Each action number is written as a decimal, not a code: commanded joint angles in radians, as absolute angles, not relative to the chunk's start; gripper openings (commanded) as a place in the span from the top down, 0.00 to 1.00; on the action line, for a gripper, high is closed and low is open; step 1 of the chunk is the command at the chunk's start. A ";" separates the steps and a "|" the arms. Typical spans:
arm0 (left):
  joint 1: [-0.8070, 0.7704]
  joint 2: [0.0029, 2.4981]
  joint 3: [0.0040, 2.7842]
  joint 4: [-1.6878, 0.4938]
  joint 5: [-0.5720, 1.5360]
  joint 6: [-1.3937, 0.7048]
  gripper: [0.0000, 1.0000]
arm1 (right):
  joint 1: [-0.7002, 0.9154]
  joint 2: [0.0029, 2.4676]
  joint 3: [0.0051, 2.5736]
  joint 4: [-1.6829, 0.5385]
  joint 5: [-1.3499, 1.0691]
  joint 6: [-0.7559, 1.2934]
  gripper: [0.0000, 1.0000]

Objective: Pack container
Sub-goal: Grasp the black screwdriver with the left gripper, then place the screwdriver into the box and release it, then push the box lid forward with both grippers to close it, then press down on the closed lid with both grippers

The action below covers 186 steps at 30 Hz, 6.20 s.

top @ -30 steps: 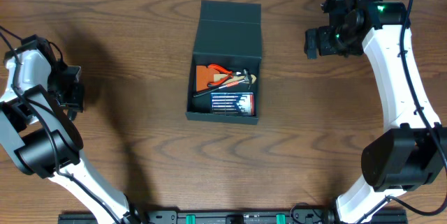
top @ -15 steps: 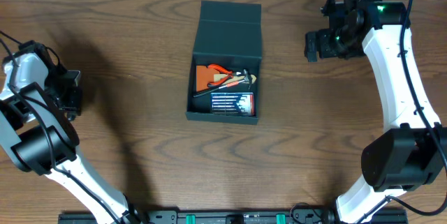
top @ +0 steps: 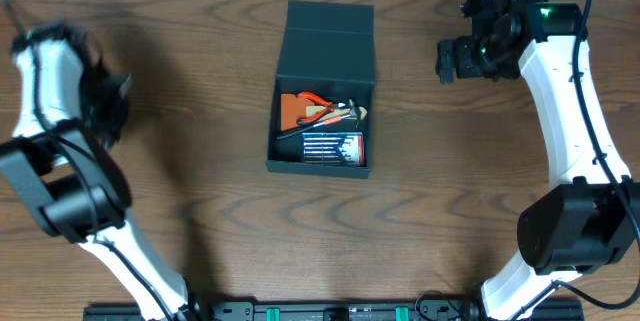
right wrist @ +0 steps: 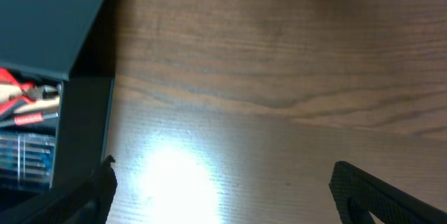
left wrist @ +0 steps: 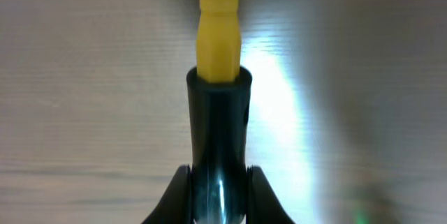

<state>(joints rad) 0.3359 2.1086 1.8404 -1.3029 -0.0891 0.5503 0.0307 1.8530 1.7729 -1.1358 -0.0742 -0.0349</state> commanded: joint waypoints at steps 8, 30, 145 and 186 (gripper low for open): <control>-0.283 1.802 2.012 -1.361 -0.086 0.768 0.94 | 0.027 1.859 1.780 -1.099 -0.072 0.023 0.01; -0.591 2.152 1.853 -1.380 0.019 0.972 0.76 | 0.025 1.859 1.780 -1.090 -0.047 0.021 0.01; -0.155 1.607 1.869 -1.493 0.361 0.160 0.94 | 0.336 1.391 1.779 -1.342 -0.036 0.112 0.99; -0.344 1.528 1.209 -0.932 0.349 0.161 0.94 | 0.524 1.434 1.035 -0.687 -0.293 0.278 0.99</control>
